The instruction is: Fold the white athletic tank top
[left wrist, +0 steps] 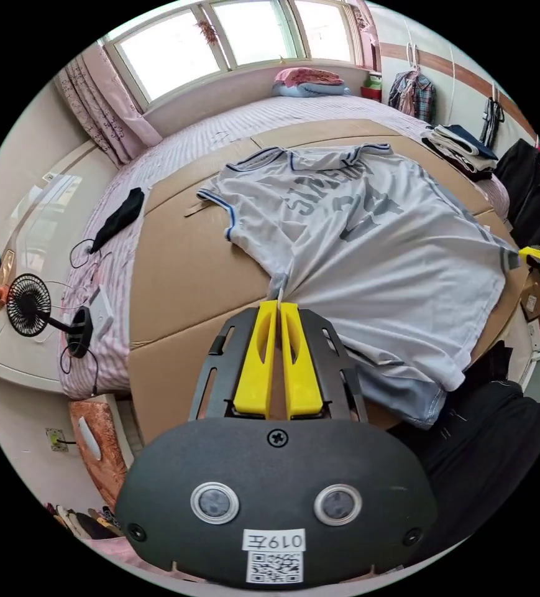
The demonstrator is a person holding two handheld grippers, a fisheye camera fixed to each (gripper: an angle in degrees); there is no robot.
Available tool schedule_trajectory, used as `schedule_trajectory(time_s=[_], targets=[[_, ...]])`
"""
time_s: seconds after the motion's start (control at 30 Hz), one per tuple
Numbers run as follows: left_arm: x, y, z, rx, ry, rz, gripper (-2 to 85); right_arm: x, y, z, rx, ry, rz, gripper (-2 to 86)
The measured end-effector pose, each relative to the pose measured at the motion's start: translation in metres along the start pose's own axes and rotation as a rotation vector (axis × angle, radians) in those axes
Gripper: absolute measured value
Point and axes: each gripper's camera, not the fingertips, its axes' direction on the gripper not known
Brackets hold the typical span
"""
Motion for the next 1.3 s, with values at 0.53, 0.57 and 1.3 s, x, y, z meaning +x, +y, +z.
schedule_trajectory(time_s=[0.53,0.57,1.3], targets=[[-0.06,0.033,-0.039,-0.165,0.009,0.0,2.5,-0.085,-0.052,-0.04,-0.059,-0.051,-0.084,-0.2],[-0.066,0.036,-0.044,-0.15,0.021,-0.019,2.7,-0.091,-0.06,-0.04,-0.043,-0.042,-0.101,-0.2],[-0.116,-0.065,0.041,-0.018,0.257,-0.186,7.4,-0.265,-0.479,0.182,0.006,-0.083,-0.554,2.3]])
